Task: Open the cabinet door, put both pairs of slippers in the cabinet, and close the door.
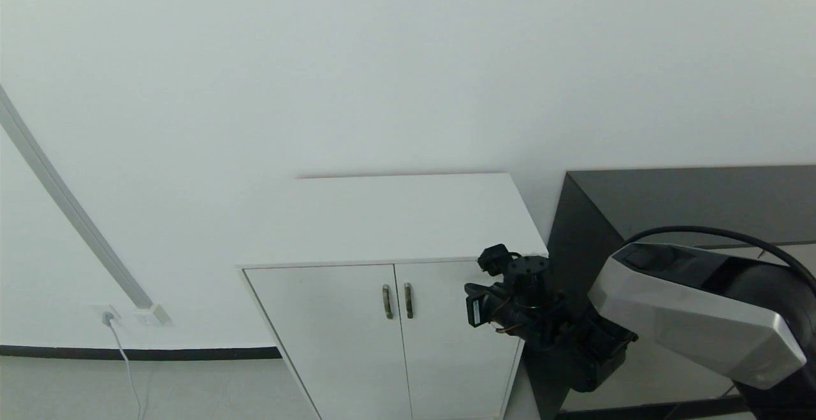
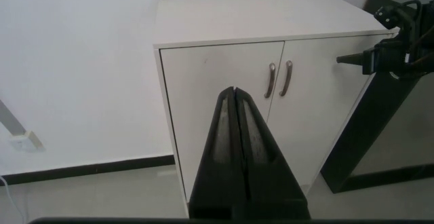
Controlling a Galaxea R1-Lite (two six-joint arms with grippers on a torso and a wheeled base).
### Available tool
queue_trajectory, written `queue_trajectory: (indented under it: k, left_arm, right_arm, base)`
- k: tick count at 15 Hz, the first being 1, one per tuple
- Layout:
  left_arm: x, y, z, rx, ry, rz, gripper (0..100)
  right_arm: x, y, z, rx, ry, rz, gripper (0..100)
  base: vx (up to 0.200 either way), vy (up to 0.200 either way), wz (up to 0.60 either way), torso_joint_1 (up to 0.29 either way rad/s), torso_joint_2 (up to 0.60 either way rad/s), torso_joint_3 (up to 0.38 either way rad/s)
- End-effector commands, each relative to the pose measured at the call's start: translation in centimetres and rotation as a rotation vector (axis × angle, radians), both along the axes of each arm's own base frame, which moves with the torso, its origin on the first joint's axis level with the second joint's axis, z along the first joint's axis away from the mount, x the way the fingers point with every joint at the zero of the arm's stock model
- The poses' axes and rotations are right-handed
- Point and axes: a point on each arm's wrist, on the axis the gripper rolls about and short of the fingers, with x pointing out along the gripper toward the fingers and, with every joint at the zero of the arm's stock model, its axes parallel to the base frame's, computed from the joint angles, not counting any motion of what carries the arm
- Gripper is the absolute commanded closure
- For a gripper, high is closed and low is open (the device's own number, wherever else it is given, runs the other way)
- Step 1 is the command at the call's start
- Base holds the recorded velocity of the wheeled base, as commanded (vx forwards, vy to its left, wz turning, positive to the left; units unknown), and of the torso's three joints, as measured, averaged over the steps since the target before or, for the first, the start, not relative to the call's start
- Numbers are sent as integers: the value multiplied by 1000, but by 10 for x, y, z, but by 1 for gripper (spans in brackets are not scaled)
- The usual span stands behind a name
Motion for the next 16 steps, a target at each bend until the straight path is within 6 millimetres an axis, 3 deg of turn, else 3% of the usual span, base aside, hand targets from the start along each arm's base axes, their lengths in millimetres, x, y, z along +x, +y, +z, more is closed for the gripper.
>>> queue_trajectory:
  k: [1, 16]
  left_arm:
    - [0, 0, 0, 0, 1, 0, 100]
    - [0, 0, 0, 0, 1, 0, 100]
  right_arm:
    - [8, 2, -5, -2, 2, -7, 100]
    - [24, 1, -9, -1, 1, -30, 100]
  base:
    - [0, 0, 0, 0, 0, 0]
    - [0, 0, 0, 0, 0, 0]
